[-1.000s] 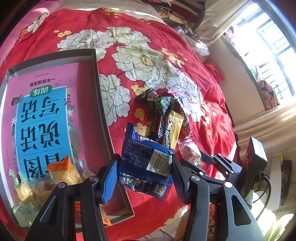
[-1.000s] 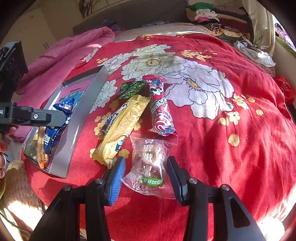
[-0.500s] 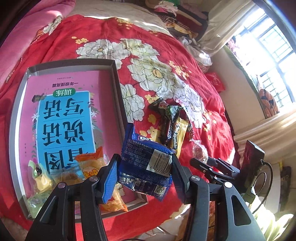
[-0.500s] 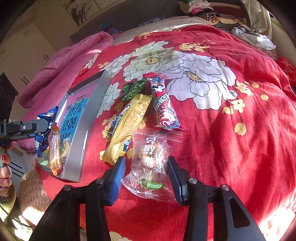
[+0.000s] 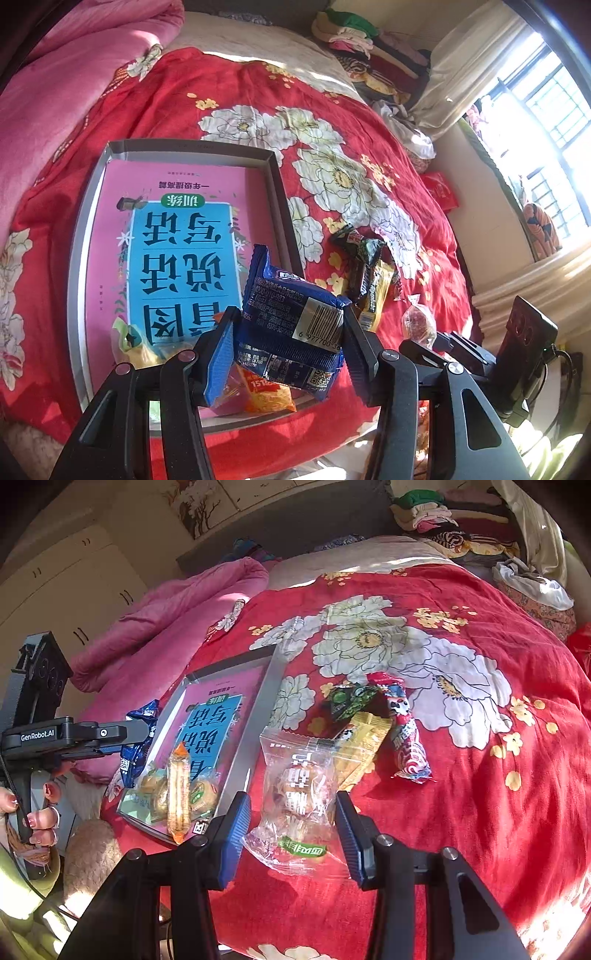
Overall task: Organize snacks
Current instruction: 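Carry the biscuit pack with the left gripper while the right carries the candy bag to the tray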
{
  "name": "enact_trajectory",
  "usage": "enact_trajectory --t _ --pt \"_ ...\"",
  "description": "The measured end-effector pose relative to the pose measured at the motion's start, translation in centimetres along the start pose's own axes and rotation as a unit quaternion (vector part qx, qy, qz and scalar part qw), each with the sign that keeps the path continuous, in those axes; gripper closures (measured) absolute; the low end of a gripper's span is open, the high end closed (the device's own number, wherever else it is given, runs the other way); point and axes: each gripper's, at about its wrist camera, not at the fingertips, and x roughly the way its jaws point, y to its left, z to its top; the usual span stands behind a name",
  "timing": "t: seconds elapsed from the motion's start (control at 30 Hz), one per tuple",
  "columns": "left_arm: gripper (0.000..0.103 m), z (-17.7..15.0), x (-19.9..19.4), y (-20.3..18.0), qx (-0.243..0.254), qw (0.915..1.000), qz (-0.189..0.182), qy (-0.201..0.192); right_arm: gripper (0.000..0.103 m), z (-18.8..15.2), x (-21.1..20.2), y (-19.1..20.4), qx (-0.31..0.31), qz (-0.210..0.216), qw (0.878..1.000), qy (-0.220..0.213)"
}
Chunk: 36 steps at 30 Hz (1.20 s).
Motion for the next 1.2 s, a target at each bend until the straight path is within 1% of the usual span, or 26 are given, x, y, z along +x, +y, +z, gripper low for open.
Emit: enact_trajectory --t 0.17,0.4,0.5,0.6,0.73,1.03,1.2 --pt "0.048 -0.3 -1.3 1.7 -0.019 0.9997 0.006 -0.013 0.056 0.1 0.4 2.5 -0.023 0.015 1.000 0.005" --pt "0.048 -0.7 -3.2 3.8 -0.040 0.9986 0.015 -0.032 0.056 0.2 0.9 4.8 -0.044 0.026 0.999 0.012" --pt "0.048 -0.9 -4.0 4.8 -0.046 0.9978 0.027 -0.040 0.056 0.2 1.1 5.6 -0.051 0.029 0.998 0.014" --pt "0.048 -1.2 -4.6 5.6 -0.046 0.9966 0.049 -0.049 0.056 0.2 1.4 6.2 -0.058 0.031 0.998 0.018" --pt "0.048 -1.6 -5.3 6.7 -0.046 0.9954 0.064 -0.055 0.056 0.4 1.9 6.9 -0.064 0.032 0.997 0.023" --pt "0.048 -2.6 -6.5 8.4 -0.058 0.9932 0.077 -0.066 0.056 0.7 2.7 8.6 -0.081 0.032 0.996 0.030" --pt "0.048 -3.0 -7.0 9.3 -0.066 0.9924 0.077 -0.070 0.056 1.1 2.8 9.2 -0.088 0.029 0.995 0.030"
